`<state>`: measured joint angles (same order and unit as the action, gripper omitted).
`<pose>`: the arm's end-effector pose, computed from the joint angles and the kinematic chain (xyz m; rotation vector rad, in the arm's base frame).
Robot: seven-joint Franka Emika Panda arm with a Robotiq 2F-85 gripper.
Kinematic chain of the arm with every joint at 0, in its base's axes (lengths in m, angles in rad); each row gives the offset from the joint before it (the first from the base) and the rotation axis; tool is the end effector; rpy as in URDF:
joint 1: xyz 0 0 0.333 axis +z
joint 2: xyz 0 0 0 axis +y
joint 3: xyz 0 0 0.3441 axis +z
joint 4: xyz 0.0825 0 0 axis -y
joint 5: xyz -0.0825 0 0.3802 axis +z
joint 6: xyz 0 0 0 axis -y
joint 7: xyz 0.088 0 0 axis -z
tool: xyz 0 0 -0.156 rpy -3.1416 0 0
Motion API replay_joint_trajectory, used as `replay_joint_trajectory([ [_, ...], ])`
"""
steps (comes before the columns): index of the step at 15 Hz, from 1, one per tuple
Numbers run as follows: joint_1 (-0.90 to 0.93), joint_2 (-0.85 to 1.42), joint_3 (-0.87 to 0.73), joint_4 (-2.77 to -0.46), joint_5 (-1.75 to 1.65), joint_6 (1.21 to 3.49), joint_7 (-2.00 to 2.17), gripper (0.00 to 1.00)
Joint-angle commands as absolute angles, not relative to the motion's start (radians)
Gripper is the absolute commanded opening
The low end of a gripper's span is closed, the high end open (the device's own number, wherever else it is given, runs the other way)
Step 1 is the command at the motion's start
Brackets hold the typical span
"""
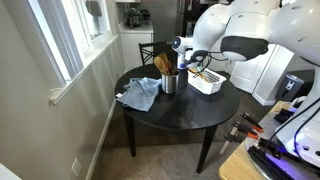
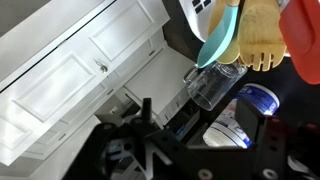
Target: Remove the blue wooden spoon from the metal holder and put it in the basket
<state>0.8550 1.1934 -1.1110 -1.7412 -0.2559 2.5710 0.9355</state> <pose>0.7020 -0.0764 0.1870 2.0061 -0.5144 0.5888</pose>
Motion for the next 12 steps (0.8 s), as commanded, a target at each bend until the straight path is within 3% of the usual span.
replay_joint_trajectory([
  [1,0.860,1.162,-1.102,-1.747,-0.284,2.561,0.921,1.00],
  [12,0.855,1.177,-1.095,-1.732,-0.276,2.567,0.948,1.00],
])
